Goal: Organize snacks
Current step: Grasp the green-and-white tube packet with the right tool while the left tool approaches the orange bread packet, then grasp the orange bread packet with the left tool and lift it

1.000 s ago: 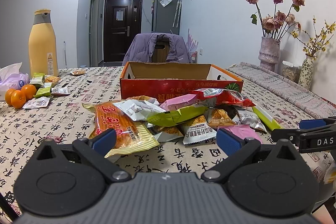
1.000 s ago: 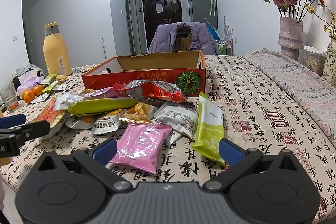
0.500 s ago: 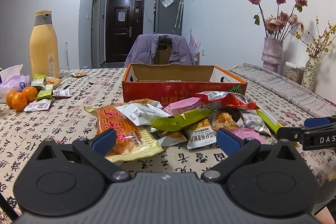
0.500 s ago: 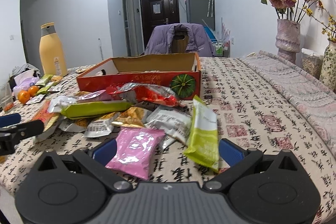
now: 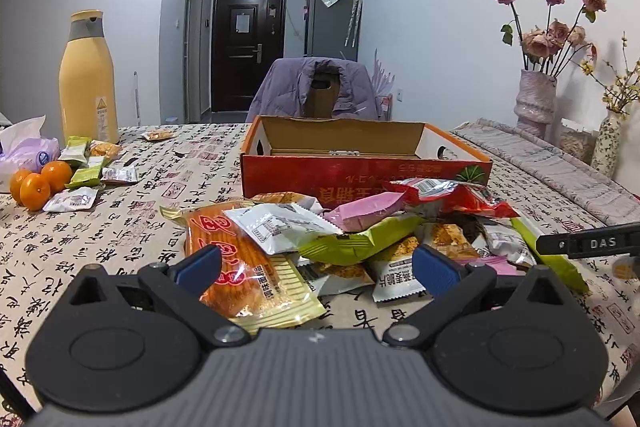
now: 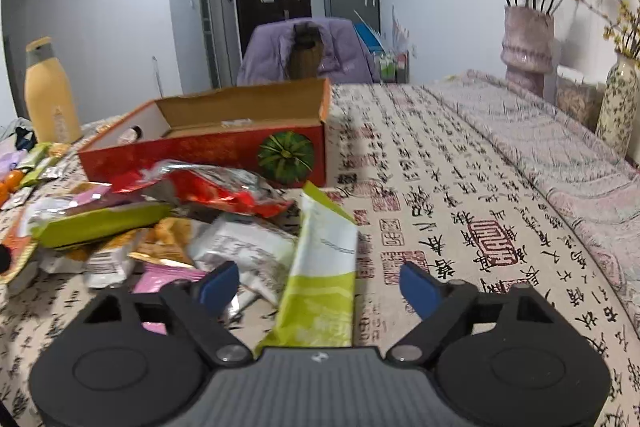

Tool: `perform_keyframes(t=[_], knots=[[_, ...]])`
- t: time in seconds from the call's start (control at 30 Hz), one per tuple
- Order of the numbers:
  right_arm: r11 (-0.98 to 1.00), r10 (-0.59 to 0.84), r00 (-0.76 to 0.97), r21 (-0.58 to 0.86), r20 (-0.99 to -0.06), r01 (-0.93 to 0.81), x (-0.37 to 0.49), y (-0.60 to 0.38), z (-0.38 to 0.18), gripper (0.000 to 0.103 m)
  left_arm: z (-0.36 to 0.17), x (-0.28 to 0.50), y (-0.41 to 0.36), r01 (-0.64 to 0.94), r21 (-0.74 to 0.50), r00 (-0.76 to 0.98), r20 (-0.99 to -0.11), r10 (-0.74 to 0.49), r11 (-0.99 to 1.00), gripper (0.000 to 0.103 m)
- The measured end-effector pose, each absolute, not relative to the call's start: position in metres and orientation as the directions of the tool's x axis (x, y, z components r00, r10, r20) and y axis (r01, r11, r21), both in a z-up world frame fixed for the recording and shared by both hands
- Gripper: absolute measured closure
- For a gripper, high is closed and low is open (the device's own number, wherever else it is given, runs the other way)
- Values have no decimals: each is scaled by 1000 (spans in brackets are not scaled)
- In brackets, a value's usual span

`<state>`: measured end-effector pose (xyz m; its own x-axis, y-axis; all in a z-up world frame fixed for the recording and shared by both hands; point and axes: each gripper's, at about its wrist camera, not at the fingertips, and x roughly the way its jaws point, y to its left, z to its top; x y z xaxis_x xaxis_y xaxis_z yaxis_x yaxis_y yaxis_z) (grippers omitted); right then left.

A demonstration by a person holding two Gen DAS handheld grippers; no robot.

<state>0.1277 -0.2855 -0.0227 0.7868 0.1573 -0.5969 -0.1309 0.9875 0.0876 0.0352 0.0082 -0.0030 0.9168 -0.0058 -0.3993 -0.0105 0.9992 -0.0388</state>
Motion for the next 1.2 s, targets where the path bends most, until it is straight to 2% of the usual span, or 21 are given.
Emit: perform_keyframes(t=[0.07, 0.3, 0.4, 0.43, 0.6, 0.83, 1.07, 1.2], knots=[[987, 163, 772, 104, -614, -126, 137, -289, -28, 36, -4, 38, 8, -14, -39, 914, -406, -3, 999, 0], [983, 184, 750, 139, -635, -123, 151, -294, -41, 45, -6, 45, 10, -25, -42, 909, -418, 5, 999, 0], [983, 184, 752, 128, -633, -133, 151, -292, -41, 62, -6, 46, 11, -32, -42, 908, -420, 12, 999, 0], [984, 180, 752, 120, -634, -135, 150, -292, -41, 64, -6, 47, 11, -33, -43, 907, -420, 12, 999, 0], [986, 168, 771, 105, -615, -131, 140, -290, -39, 65, -5, 48, 15, -50, -46, 903, -430, 25, 998, 0], [989, 151, 831, 82, -536, -127, 113, -285, -25, 65, -1, 56, 30, -119, -45, 883, -462, 84, 992, 0], [987, 160, 845, 99, -510, -127, 102, -285, -20, 65, -3, 76, 44, -176, 29, 818, -551, 163, 984, 0], [986, 163, 838, 110, -521, -124, 101, -283, -24, 65, -8, 91, 51, -173, 0, 793, -592, 140, 985, 1]])
